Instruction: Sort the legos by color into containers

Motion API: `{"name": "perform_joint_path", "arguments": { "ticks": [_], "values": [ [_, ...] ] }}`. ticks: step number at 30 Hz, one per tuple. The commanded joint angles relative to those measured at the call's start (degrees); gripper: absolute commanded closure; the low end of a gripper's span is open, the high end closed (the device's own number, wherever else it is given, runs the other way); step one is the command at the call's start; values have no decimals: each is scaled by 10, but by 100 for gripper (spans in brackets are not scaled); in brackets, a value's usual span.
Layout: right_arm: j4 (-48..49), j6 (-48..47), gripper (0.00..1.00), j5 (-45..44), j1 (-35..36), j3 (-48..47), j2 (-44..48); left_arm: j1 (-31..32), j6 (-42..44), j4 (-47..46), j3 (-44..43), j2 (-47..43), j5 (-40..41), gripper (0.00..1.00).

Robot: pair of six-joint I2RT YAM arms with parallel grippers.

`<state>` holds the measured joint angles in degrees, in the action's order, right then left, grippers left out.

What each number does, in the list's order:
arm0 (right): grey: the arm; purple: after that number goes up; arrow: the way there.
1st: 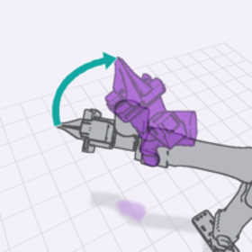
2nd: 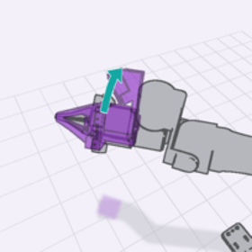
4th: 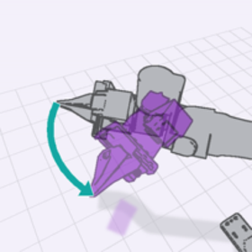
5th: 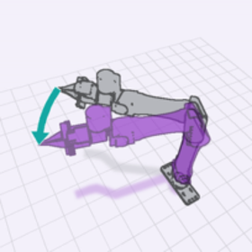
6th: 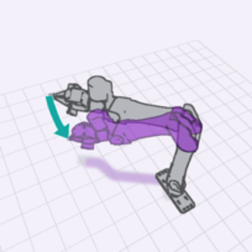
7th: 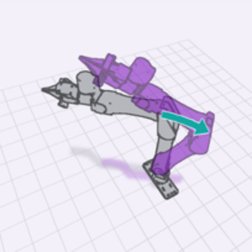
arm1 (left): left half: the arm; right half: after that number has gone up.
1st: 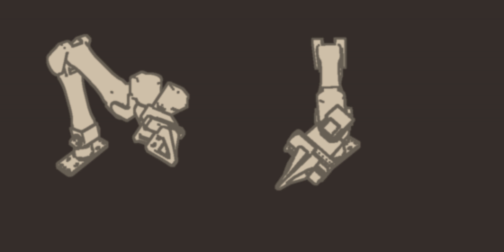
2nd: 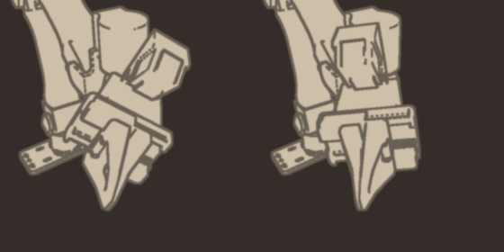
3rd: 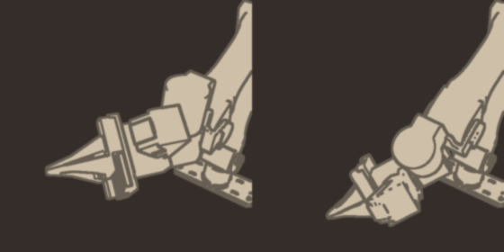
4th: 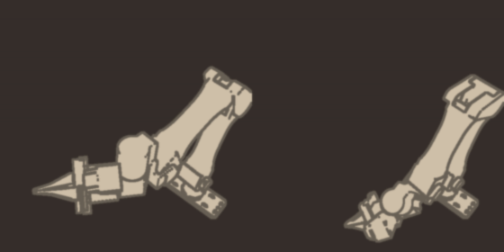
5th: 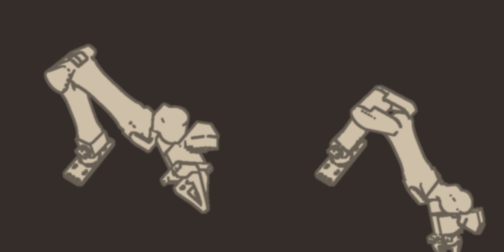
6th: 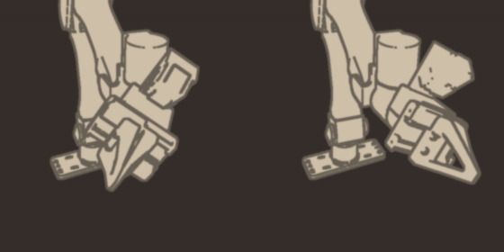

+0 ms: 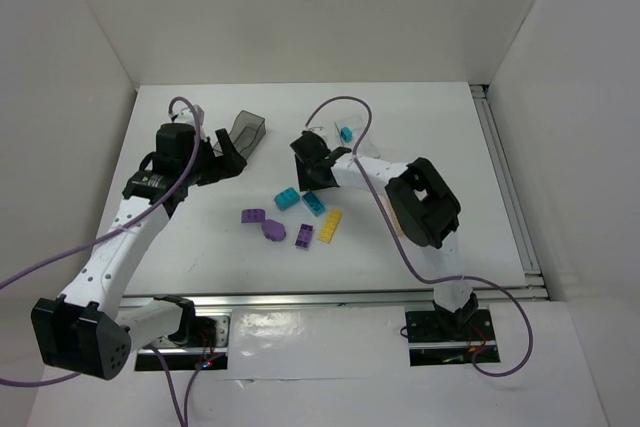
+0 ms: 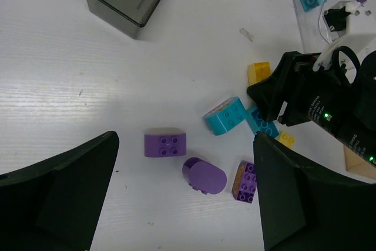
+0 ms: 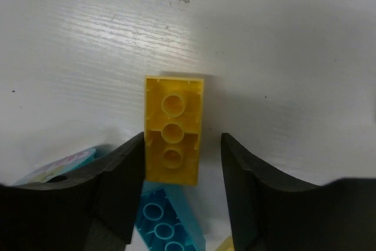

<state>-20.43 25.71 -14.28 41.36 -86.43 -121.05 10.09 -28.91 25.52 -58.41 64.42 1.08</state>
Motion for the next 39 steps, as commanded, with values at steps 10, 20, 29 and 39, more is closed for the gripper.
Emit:
{"name": "perform_joint_path", "arguments": {
  "ticks": [10,20,29,39],
  "values": [
    [14,-5,67,-64,-9,26,152,28,9,1,-6,44,-25,1],
    [-59,67,67,-119,-96,261,419,143,97,73,-86,199,8,1],
    [-58,53,64,-102,-185,341,441,197,104,83,-144,324,54,6],
    [-43,53,31,-92,-208,341,384,197,127,95,-199,413,66,6]
  ]
}}
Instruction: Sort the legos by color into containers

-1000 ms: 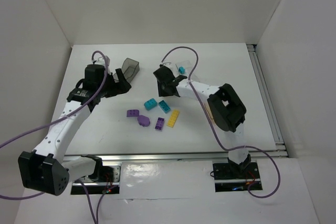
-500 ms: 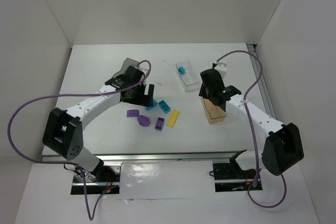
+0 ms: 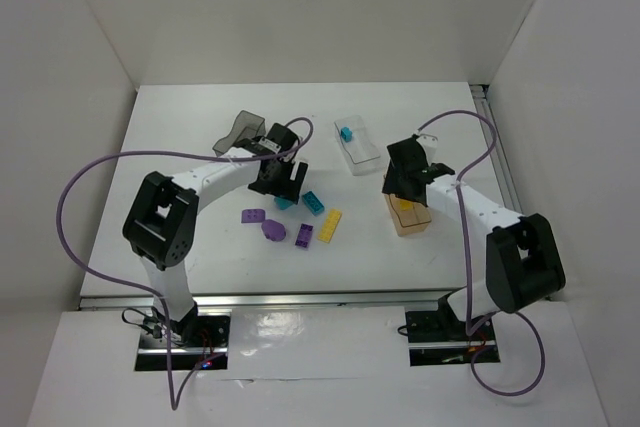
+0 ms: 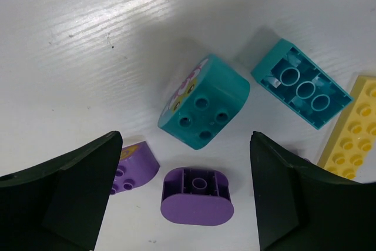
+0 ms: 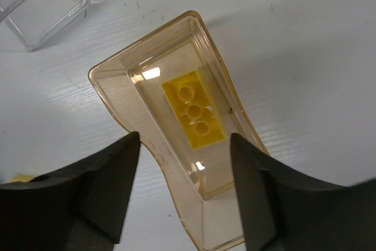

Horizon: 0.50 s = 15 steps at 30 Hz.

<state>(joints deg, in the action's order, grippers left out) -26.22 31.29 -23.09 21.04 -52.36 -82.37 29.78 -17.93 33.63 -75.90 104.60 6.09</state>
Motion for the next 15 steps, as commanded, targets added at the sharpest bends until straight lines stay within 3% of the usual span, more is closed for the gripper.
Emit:
{"name": "perform_joint_path", "arguments": {
  "ticks": [1,2,8,14,15],
  "values": [
    [10,-3,25,-4,-5,-6,-3,0,18,14,-24,11,16,7],
    [10,-3,21,-4,-5,-6,4,0,23,14,-30,17,16,7],
    [-14,-8,18,-15,-5,-34,37,0,43,8,-42,39,11,15],
    [-41,-13,18,-22,-10,-53,66,-16,25,-5,-42,49,-26,40],
    [-41,-13,18,-22,-10,-59,73,-25,25,-5,-50,44,-44,49]
  ]
}}
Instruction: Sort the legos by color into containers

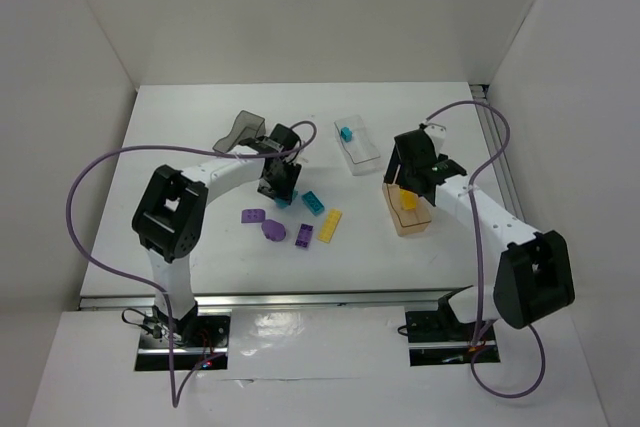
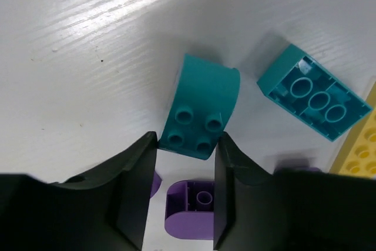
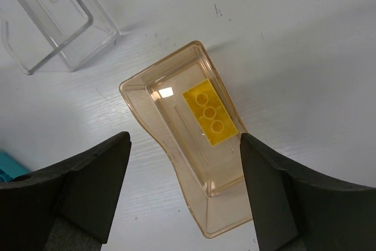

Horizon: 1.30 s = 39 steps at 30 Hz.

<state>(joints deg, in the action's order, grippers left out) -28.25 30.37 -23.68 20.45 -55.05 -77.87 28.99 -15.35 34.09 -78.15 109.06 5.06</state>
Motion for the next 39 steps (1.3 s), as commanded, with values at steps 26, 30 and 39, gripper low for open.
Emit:
{"name": "perform_joint_path", "arguments": {
  "ticks": [26,30,39],
  "values": [
    [-73,-21,18,-34,-4,-73,79,-229,-104,62,-256,61,-41,61],
    [-80,-21,18,-34,-4,-73,79,-229,-93,68,-277,72,-72,27],
    [-85,-21,18,-39,-9,-61,84,-140,-127,56,-160,-49,-61,29]
  ]
}}
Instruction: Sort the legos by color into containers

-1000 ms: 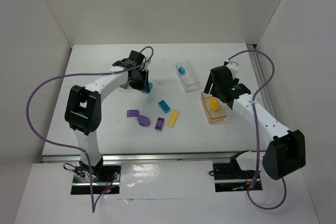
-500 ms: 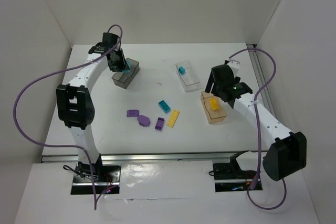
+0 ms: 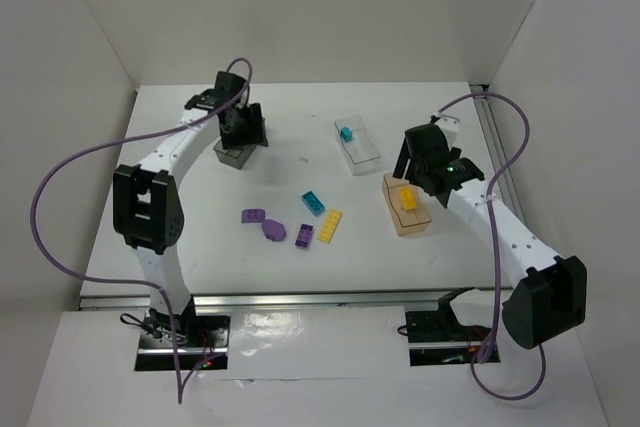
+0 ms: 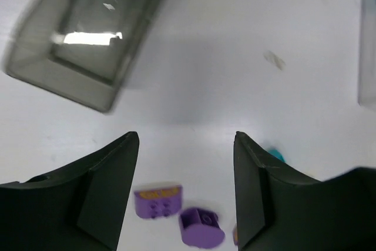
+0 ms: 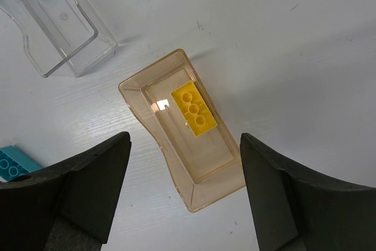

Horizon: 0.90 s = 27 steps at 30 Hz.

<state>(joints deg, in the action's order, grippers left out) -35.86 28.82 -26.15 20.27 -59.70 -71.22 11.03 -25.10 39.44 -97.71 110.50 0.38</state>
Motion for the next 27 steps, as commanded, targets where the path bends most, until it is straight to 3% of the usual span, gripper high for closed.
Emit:
{"name": "perform_joint_path", "arguments": {
  "ticks": [1,3,4,6,9,12,20,27],
  "values": [
    [-9,-5,18,-14,-8,-15,13,53,-53,-5,52,-70,-14,29],
    [-3,-5,18,-1,-8,-9,13,95,-89,-10,92,-76,-3,25],
    [-3,-5,17,-1,-8,-9,13,108,-138,-10,104,-83,21,17],
    [3,-5,17,8,-8,-9,13,146,-183,-21,135,-83,35,16],
    [3,-5,15,13,-8,-9,13,201,-259,-21,140,-77,62,6],
    [-3,-5,14,8,-8,-9,18,244,-315,-10,134,-53,88,3],
    [-9,-5,13,2,-8,8,51,287,-422,29,94,38,157,7],
    [-14,-5,13,7,-8,8,58,287,-440,22,75,83,162,25]
  ]
}}
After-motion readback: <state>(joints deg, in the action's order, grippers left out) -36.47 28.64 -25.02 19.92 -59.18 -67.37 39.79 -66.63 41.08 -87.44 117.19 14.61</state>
